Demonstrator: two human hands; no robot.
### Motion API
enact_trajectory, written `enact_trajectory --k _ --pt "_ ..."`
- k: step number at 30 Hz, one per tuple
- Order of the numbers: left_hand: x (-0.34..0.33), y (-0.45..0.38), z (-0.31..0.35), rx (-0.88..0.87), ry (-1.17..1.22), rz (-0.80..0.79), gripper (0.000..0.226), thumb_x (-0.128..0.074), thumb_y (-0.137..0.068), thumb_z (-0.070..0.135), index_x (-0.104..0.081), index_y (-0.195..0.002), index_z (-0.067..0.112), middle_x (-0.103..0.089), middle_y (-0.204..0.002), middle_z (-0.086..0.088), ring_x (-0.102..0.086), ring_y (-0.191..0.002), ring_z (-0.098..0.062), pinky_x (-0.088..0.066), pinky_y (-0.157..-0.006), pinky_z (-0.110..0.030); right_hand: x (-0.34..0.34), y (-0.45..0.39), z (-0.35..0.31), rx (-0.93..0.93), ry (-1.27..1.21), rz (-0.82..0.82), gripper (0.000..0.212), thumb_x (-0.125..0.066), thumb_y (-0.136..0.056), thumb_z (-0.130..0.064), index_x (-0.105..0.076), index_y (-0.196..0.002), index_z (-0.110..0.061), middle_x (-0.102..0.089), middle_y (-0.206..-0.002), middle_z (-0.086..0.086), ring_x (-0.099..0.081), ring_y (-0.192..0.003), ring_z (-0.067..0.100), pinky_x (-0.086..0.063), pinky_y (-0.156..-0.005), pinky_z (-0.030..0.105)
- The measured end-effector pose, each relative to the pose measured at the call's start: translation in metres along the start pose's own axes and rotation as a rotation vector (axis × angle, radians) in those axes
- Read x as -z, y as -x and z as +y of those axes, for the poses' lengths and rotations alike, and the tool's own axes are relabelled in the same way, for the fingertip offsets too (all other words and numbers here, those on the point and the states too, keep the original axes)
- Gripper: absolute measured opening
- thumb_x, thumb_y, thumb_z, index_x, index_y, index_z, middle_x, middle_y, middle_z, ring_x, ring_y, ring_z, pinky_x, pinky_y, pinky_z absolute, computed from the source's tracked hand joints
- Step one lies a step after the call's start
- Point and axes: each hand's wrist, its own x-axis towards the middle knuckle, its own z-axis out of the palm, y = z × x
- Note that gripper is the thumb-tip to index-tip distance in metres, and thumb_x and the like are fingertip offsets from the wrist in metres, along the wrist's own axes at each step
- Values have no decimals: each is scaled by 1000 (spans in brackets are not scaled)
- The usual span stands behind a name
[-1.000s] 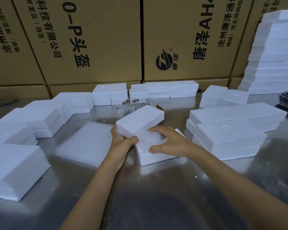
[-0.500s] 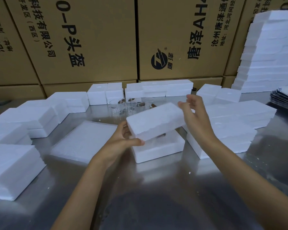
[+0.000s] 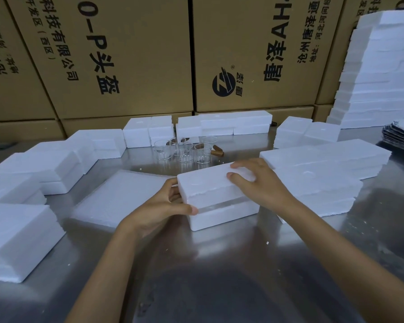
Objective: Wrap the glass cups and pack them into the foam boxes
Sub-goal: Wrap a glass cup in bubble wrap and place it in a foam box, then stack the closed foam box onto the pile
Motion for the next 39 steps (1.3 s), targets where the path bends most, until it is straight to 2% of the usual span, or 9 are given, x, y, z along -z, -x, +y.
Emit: enact_trajectory --k 4,6,8,10,14,19,25,32,39 --pt "-1 2 2 -4 15 -4 87 -85 -60 8 -45 -135 25 -61 -134 -2 -64 -118 -11 -51 -97 -27 -1 4 -1 14 -15 28 29 -62 -89 -52 -63 -116 -42 -45 -129 -14 -47 -105 -3 -28 -76 0" --pt "-1 3 3 -2 -31 -11 89 -86 -60 11 -43 -136 28 -59 -135 1 -62 -120 -11 -49 -100 -27 -2 5 0 15 -15 36 28 -63 -89 -50 -63 -115 -41 -46 -128 -14 -48 -107 -1 -29 -77 0" --pt "-1 3 3 1 -63 -12 90 -86 -60 13 -42 -136 28 -57 -136 2 -60 -121 -9 -49 -101 -26 -4 7 2 12 -21 44 27 -63 -89 -49 -63 -115 -41 -46 -128 -15 -49 -113 2 -31 -82 5" --pt "-1 2 3 2 -63 -12 89 -86 -60 12 -43 -136 28 -57 -136 3 -61 -119 -6 -50 -95 -22 -6 7 3 8 -29 48 27 -63 -89 -49 -64 -114 -41 -46 -127 -15 -49 -118 4 -32 -88 14" --pt "1 2 1 4 -92 -32 92 -87 -59 12 -41 -138 29 -56 -136 5 -60 -121 -5 -49 -99 -23 -7 9 4 36 -32 95 26 -64 -87 -48 -64 -112 -41 -45 -125 -17 -48 -120 5 -32 -93 17" --pt "0 2 2 -10 -96 -45 88 -85 -60 9 -43 -135 28 -57 -133 6 -64 -108 5 -52 -82 -12 -12 14 5 9 -21 121 25 -62 -88 -45 -64 -112 -40 -45 -127 -16 -49 -119 8 -37 -95 23" --pt "-1 3 2 2 -122 -64 87 -86 -59 12 -43 -133 28 -58 -131 7 -65 -104 7 -51 -80 -10 -9 14 1 16 19 153 25 -62 -86 -46 -64 -110 -42 -42 -118 -20 -45 -117 7 -31 -89 21" --pt "2 3 3 6 -170 -65 89 -87 -60 17 -41 -135 29 -56 -134 9 -61 -111 6 -51 -86 -12 -9 20 3 8 16 147 27 -62 -87 -48 -63 -113 -42 -40 -122 -21 -44 -118 5 -31 -91 20" --pt "0 5 7 21 -183 -110 92 -88 -61 21 -38 -138 30 -52 -135 16 -59 -108 13 -49 -81 -7 -6 21 4 13 -3 143 24 -62 -85 -50 -63 -109 -44 -42 -123 -24 -46 -118 3 -34 -87 18"
